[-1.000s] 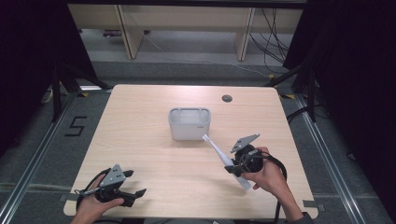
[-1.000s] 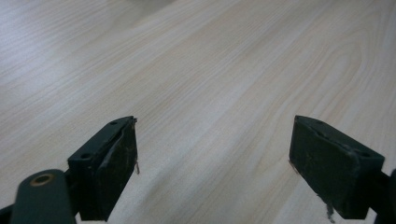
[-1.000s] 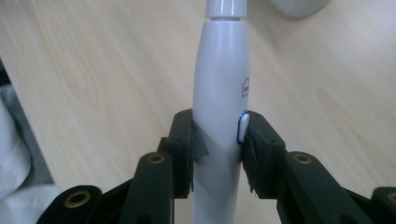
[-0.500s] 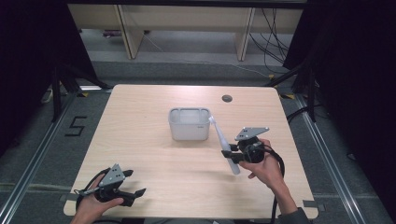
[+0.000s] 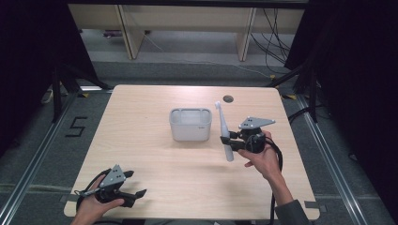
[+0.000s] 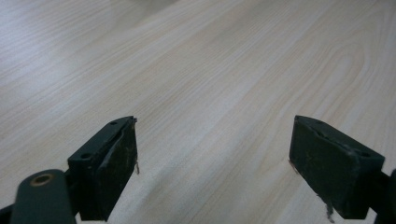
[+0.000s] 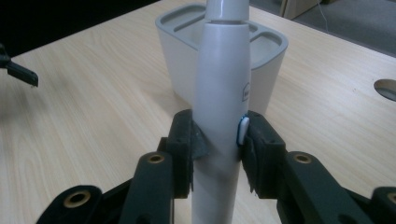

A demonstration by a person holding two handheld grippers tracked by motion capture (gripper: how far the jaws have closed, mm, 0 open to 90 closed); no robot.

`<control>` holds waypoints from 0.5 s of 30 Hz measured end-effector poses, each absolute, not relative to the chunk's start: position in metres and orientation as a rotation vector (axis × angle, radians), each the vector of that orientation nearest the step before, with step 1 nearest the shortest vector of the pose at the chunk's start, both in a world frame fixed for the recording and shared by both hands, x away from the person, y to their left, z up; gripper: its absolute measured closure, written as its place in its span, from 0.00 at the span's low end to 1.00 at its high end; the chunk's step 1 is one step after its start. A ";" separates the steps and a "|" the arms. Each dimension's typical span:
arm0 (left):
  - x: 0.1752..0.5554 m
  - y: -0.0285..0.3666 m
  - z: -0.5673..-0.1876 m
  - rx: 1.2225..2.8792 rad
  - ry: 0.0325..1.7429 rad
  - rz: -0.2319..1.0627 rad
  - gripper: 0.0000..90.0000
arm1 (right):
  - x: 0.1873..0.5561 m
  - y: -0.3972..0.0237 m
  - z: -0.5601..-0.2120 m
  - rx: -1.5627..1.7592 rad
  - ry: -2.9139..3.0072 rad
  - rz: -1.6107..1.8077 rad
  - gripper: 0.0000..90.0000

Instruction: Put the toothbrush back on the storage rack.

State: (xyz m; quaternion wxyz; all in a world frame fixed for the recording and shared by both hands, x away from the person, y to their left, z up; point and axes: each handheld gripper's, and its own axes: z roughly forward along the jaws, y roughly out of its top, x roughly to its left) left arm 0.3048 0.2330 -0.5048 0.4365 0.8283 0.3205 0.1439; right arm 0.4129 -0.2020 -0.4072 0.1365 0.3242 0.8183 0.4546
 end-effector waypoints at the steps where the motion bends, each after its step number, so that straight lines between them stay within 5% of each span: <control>1: 0.305 0.233 -0.504 2.062 0.798 0.354 0.17 | 0.415 -0.202 -0.407 0.923 2.356 1.320 0.74; 15: 0.305 0.234 -0.504 2.084 0.803 0.363 0.17 | 0.429 -0.193 -0.396 0.953 2.285 1.410 0.74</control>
